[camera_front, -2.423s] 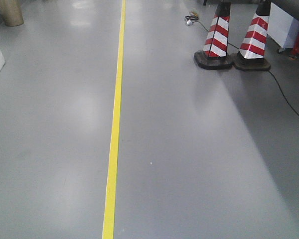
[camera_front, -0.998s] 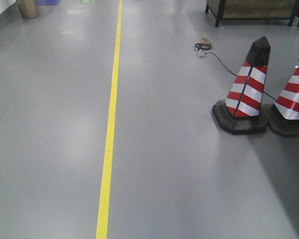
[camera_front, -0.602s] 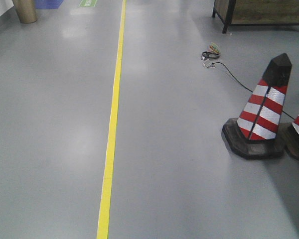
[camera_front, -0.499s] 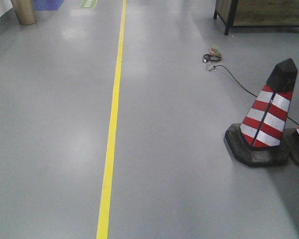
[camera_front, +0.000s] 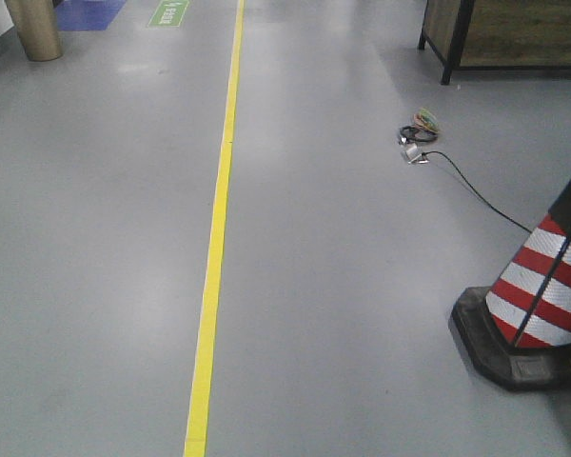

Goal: Move and align brake pads A on conveyor
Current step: 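Drive along the yellow floor line past the striped cones, then drive up to the dark grey conveyor belt, pads held above it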

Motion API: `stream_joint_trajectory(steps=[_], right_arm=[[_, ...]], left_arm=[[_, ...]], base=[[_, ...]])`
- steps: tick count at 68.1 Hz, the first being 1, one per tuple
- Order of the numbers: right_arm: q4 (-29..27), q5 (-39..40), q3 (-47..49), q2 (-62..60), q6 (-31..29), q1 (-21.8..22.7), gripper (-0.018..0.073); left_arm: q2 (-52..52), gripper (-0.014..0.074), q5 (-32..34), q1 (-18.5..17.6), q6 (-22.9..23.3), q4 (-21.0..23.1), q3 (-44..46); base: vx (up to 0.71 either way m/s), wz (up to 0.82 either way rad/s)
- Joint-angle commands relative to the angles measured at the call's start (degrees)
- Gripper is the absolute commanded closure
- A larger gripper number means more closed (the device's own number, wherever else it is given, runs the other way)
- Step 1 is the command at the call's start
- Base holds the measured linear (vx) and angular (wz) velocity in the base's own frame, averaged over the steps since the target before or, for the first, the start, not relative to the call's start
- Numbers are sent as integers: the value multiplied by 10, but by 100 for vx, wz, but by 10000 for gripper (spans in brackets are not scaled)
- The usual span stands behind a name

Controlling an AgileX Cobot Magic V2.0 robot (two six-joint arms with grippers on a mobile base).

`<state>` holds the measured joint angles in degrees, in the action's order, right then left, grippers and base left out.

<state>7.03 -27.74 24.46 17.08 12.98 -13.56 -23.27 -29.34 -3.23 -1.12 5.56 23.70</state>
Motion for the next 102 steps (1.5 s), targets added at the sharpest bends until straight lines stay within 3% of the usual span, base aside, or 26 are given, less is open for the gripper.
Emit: stream_joint_trajectory(steps=[1, 36, 102], right_arm=[[6, 57, 18, 3, -5, 2, 566], [6, 56, 18, 3, -5, 2, 566], [6, 56, 18, 3, -4, 2, 566]], left_arm=[[-3, 602, 56, -2, 6, 6, 16], [-3, 602, 55, -2, 6, 6, 16], [-3, 602, 56, -2, 6, 6, 16]], base=[[50, -1], [42, -31], [25, -91]])
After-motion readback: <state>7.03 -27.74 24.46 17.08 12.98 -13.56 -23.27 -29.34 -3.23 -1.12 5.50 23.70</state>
